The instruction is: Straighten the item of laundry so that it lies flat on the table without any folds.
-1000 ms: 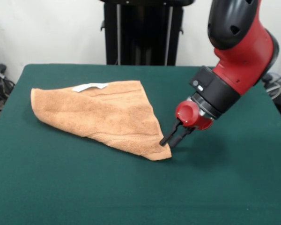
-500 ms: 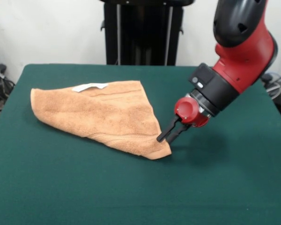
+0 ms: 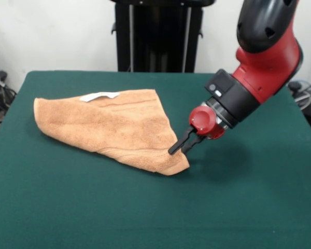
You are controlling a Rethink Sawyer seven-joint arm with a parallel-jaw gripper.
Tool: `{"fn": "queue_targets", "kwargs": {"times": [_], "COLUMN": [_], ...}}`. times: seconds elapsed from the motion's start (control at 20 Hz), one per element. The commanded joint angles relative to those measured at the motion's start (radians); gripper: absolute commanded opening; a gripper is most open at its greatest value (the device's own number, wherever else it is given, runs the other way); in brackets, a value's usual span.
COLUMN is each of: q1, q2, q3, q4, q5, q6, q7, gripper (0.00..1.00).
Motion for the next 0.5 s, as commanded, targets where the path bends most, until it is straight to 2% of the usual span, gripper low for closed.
{"fn": "queue_targets", "kwargs": {"times": [0.05, 0.2, 0.5], "q1": [-0.026, -0.056, -0.063], "q2": [0.019, 0.002, 0.016], "q3": [0.078, 0.126, 0.126], "q4": [-0.013, 0.003, 0.014], "q5": [0.054, 0.082, 0.094], "q6": [-0.064, -0.048, -0.086], "q7": [0.268, 0.273, 0.293], "gripper": [1.0, 1.0, 1.0]}}
